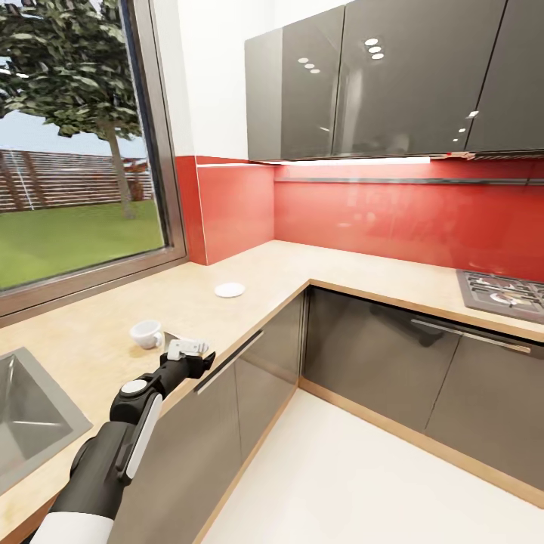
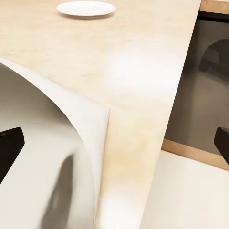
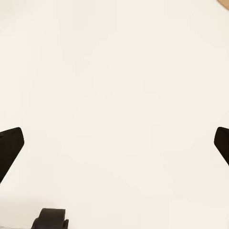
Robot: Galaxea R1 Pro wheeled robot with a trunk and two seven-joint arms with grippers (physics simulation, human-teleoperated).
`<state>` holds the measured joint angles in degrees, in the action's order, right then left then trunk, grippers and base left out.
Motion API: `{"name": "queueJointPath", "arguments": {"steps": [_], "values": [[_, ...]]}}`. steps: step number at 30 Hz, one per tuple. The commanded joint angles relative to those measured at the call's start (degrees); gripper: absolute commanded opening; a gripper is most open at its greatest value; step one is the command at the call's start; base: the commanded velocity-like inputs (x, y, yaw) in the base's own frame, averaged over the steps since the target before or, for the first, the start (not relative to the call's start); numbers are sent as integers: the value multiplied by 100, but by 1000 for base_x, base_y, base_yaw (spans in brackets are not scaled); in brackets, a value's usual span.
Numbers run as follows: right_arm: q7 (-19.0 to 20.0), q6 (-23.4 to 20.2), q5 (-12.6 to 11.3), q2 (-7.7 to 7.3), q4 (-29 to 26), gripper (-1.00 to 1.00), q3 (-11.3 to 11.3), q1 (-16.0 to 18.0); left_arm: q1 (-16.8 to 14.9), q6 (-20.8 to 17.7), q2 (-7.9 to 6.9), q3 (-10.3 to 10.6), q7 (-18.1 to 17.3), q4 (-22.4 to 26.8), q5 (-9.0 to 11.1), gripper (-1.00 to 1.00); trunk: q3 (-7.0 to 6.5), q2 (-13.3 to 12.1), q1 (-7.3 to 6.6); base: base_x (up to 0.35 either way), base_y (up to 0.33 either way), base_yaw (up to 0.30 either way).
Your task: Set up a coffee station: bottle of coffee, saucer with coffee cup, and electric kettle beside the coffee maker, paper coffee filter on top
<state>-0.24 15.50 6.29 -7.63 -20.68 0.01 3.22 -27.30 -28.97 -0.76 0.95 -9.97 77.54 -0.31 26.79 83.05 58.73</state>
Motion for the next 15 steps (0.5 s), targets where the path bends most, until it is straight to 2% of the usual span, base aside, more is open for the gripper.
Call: {"name": "queueJointPath", "arguments": {"steps": [1, 15], "values": [[-3, 15, 44, -1, 3, 100, -3, 3, -4, -29, -3, 6, -14, 7, -4, 100, 6, 3, 0, 22, -8, 0], [-3, 15, 43, -1, 3, 100, -3, 3, -4, -29, -3, 4, -14, 7, -4, 100, 6, 3, 0, 53, -38, 0]]}}
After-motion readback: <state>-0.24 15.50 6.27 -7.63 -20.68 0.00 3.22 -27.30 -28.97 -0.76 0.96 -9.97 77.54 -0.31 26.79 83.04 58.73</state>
